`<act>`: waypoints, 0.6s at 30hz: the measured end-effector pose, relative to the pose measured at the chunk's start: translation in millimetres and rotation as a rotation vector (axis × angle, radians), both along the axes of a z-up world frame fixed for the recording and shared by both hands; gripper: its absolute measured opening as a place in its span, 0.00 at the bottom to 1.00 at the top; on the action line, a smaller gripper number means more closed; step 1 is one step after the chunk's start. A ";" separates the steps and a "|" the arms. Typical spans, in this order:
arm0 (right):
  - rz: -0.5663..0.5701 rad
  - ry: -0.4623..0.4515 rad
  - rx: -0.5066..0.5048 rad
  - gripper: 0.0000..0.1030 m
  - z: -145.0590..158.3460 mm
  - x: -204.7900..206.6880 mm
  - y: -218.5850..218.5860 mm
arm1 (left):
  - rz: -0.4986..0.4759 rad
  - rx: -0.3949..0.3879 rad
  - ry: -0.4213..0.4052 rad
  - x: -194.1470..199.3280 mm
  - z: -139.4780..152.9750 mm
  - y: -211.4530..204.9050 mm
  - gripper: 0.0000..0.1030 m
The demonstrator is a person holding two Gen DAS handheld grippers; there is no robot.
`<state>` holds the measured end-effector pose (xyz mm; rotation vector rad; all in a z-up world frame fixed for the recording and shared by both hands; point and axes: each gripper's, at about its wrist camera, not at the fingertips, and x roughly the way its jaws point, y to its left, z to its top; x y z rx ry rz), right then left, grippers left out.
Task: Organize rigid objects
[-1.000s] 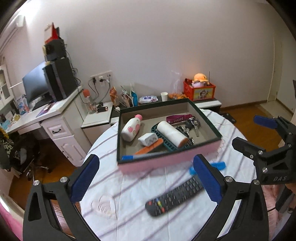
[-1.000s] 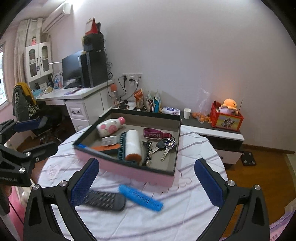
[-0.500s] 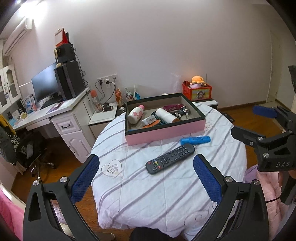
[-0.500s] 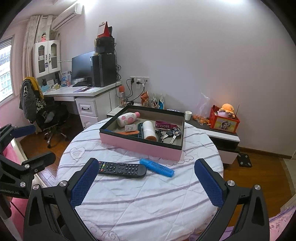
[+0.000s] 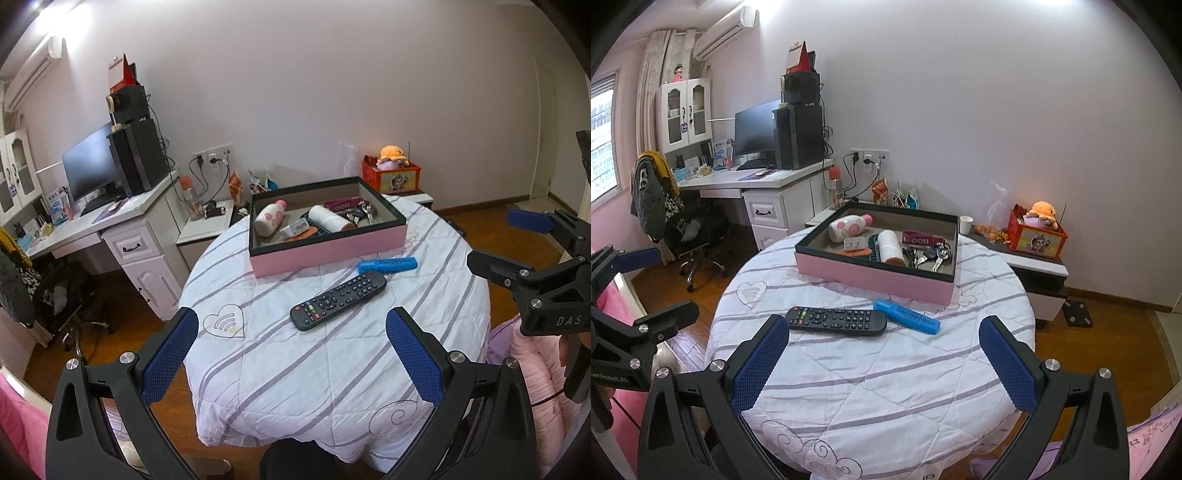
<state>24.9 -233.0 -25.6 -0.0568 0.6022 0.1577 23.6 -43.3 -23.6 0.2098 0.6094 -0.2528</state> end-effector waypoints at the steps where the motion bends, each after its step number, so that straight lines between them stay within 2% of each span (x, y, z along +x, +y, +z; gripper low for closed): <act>1: -0.003 0.008 0.001 1.00 -3.3 1.8 -1.5 | -0.003 0.002 0.011 3.6 -4.2 -0.5 1.00; 8: -0.027 0.088 0.024 1.00 -37.9 21.7 -18.7 | -0.050 0.031 0.115 42.5 -48.0 -10.3 1.00; 18: -0.060 0.198 0.048 1.00 -84.5 68.7 -40.9 | -0.109 0.090 0.257 121.4 -112.8 -31.4 1.00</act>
